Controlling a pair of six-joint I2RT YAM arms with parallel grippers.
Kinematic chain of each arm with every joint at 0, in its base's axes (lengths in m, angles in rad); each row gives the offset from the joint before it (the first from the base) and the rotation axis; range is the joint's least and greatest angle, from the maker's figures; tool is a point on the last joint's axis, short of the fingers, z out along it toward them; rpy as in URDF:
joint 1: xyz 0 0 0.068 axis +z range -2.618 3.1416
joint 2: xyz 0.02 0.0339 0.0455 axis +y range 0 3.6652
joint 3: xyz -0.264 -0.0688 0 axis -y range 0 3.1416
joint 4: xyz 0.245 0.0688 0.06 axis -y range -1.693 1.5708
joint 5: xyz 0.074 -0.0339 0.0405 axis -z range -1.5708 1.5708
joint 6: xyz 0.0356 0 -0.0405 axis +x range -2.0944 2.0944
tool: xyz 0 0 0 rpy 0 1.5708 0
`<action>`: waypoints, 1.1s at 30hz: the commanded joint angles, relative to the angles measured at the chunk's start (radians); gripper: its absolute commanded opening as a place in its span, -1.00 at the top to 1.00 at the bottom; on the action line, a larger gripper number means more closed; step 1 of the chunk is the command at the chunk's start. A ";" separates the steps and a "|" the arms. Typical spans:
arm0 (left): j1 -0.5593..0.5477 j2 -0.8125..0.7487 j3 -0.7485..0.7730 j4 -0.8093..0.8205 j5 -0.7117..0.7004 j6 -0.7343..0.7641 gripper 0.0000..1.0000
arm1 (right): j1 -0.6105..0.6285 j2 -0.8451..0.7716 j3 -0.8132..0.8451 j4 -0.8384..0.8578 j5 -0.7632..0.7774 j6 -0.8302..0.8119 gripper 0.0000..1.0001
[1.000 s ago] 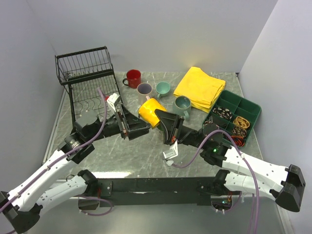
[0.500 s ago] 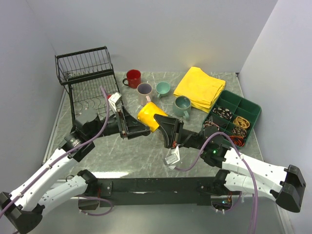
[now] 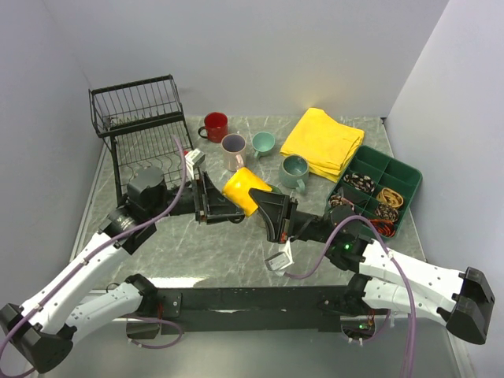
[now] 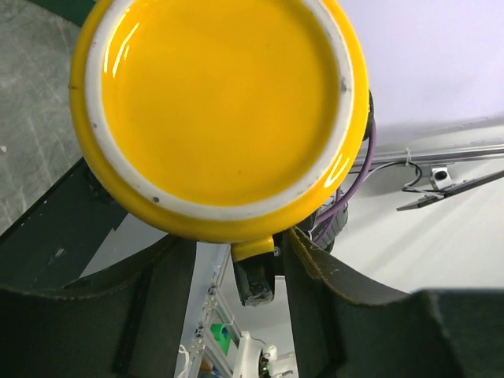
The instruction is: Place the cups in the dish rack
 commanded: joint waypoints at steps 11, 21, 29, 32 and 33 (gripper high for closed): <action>0.020 0.057 0.111 -0.125 -0.032 0.093 0.11 | 0.010 0.003 0.009 0.103 -0.086 -0.224 1.00; 0.020 0.079 0.150 -0.146 0.022 0.117 0.17 | 0.010 0.016 0.015 0.092 -0.080 -0.224 1.00; 0.020 0.085 0.150 -0.103 0.060 0.139 0.98 | 0.010 0.006 0.000 0.087 -0.080 -0.208 1.00; 0.025 0.071 0.159 -0.099 0.048 0.166 0.98 | 0.010 -0.002 -0.009 0.081 -0.074 -0.198 1.00; 0.025 0.065 0.159 -0.093 0.042 0.168 0.98 | 0.010 -0.005 -0.011 0.072 -0.061 -0.193 1.00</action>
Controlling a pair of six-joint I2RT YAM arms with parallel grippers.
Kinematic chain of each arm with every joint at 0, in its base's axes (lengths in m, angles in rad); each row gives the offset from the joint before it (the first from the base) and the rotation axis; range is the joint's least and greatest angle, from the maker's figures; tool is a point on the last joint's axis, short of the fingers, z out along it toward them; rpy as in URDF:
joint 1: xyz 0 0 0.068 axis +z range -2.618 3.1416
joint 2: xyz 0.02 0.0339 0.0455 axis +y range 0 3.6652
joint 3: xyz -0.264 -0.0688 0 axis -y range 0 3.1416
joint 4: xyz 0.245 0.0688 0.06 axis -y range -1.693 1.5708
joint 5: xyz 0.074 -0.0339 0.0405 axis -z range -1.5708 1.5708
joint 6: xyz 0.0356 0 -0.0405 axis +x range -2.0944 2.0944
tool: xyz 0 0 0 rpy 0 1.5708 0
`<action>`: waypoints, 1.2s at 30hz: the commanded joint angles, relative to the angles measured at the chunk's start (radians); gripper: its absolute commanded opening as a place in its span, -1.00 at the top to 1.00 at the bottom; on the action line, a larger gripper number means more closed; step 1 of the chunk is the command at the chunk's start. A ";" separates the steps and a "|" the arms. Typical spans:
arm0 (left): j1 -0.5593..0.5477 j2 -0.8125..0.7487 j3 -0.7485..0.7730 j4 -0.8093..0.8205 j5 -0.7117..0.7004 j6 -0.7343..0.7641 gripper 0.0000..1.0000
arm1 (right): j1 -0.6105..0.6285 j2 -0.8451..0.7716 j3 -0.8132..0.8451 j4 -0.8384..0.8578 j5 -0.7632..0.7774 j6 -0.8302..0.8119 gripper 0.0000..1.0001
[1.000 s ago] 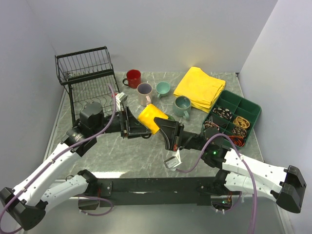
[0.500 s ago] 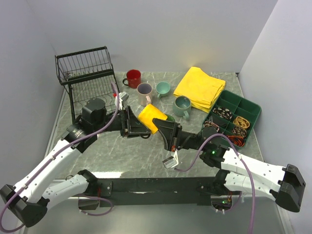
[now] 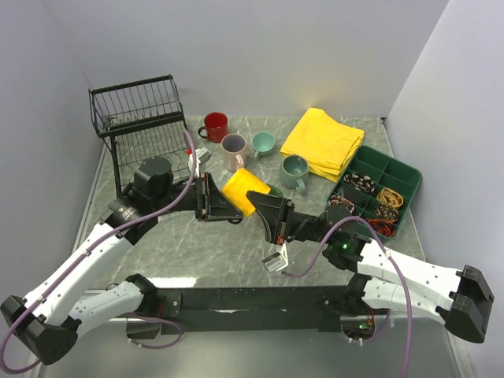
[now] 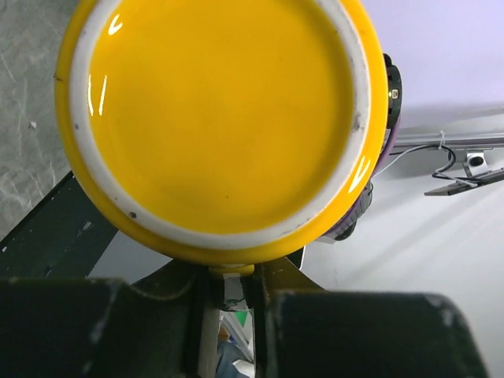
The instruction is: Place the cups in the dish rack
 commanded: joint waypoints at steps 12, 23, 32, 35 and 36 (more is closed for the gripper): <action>0.141 -0.138 -0.057 0.121 -0.076 -0.006 0.98 | 0.013 -0.073 -0.051 0.046 0.030 -0.002 -0.59; 0.237 -0.128 -0.015 -0.167 -0.632 0.258 0.98 | 0.011 -0.138 0.132 -0.448 0.414 0.397 -1.00; 0.291 -0.065 -0.040 -0.048 -1.094 0.415 0.99 | -0.112 -0.039 0.416 -0.988 0.421 0.855 -1.00; 0.355 -0.003 -0.063 0.044 -1.147 0.465 0.98 | -0.177 -0.004 0.472 -1.036 0.383 0.973 -1.00; 0.375 0.016 -0.069 0.061 -1.142 0.481 0.99 | -0.194 0.002 0.507 -1.051 0.369 1.001 -1.00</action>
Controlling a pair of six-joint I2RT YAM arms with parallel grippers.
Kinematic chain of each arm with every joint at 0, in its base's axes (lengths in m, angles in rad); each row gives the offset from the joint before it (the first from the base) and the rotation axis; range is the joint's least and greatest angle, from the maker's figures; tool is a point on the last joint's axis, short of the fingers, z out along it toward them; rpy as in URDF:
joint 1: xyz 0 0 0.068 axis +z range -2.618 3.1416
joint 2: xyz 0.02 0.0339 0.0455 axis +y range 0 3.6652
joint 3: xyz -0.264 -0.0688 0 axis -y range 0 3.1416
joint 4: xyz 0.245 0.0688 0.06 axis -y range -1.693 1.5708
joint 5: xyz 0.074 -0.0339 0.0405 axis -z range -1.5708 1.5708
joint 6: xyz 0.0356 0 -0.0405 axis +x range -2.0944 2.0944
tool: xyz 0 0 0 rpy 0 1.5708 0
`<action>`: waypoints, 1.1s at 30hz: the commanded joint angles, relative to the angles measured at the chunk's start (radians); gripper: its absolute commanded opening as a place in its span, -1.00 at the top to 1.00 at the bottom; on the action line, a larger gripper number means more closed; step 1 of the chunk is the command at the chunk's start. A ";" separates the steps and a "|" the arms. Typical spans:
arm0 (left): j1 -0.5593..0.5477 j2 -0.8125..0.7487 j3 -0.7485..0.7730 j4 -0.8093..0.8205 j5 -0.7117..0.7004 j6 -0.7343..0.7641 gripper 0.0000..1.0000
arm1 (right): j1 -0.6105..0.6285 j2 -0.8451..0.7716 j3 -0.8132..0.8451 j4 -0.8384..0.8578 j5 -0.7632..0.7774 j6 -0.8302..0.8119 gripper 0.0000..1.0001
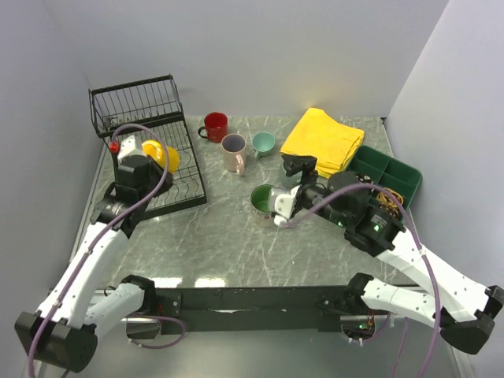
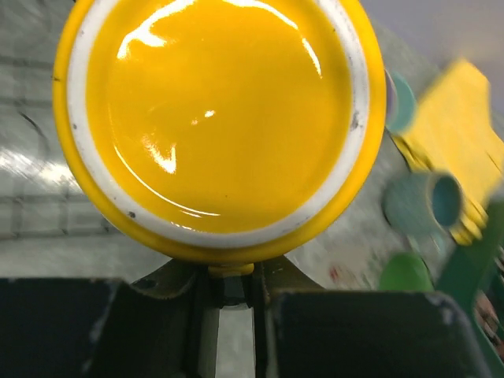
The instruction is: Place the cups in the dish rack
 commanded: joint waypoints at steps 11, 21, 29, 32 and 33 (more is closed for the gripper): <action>0.316 0.340 0.020 0.450 -0.014 0.221 0.99 | -0.253 0.126 0.329 -0.398 -0.242 0.546 -1.00; 0.391 0.430 -0.039 0.593 -0.031 0.270 0.98 | -0.410 0.120 0.137 -0.241 -0.397 0.663 -1.00; 0.394 0.548 -0.016 0.644 -0.089 0.284 0.98 | -0.468 0.086 0.025 -0.120 -0.460 0.732 -1.00; 0.399 0.599 0.008 0.648 -0.103 0.301 0.98 | -0.505 0.068 -0.007 -0.102 -0.483 0.741 -1.00; 0.401 0.619 0.008 0.657 -0.105 0.302 0.98 | -0.517 0.064 -0.016 -0.099 -0.491 0.741 -1.00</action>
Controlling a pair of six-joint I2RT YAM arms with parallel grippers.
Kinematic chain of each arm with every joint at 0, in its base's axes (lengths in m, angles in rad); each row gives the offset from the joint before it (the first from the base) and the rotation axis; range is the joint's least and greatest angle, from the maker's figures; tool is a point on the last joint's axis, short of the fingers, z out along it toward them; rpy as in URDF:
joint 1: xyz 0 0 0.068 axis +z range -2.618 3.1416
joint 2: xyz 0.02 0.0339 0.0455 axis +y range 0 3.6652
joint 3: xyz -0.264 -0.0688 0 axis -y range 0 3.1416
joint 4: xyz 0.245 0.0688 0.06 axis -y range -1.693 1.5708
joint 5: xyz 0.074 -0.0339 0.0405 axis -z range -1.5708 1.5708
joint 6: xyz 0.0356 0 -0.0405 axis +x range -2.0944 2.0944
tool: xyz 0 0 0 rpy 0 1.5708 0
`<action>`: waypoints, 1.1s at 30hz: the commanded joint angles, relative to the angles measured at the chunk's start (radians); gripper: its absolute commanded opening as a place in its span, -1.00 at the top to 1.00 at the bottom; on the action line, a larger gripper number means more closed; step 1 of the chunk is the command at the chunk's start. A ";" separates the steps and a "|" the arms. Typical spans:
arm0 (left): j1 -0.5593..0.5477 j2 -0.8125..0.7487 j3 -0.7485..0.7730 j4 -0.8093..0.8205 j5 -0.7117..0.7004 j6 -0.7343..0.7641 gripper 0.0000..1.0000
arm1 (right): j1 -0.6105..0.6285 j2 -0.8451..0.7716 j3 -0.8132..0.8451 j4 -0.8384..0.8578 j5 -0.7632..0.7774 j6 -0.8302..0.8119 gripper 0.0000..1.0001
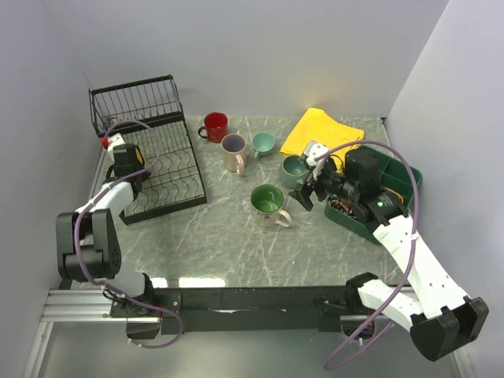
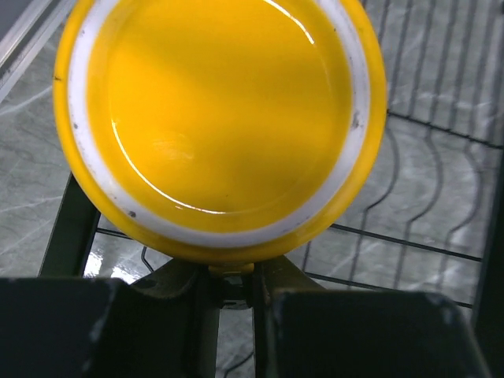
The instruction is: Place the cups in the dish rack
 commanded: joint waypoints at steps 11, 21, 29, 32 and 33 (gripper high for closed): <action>0.015 0.151 0.147 0.116 -0.047 0.065 0.93 | -0.060 -0.080 -0.093 0.094 -0.106 0.037 -1.00; 0.030 0.242 0.247 0.074 -0.044 0.091 0.77 | -0.074 -0.094 -0.100 0.091 -0.118 0.037 -1.00; 0.036 0.278 0.301 0.050 -0.044 0.099 0.30 | -0.078 -0.091 -0.096 0.087 -0.120 0.035 -1.00; 0.038 0.291 0.312 0.045 -0.043 0.097 0.27 | -0.080 -0.094 -0.097 0.085 -0.120 0.032 -1.00; 0.038 0.294 0.313 0.044 -0.041 0.096 0.27 | -0.081 -0.094 -0.097 0.085 -0.118 0.032 -1.00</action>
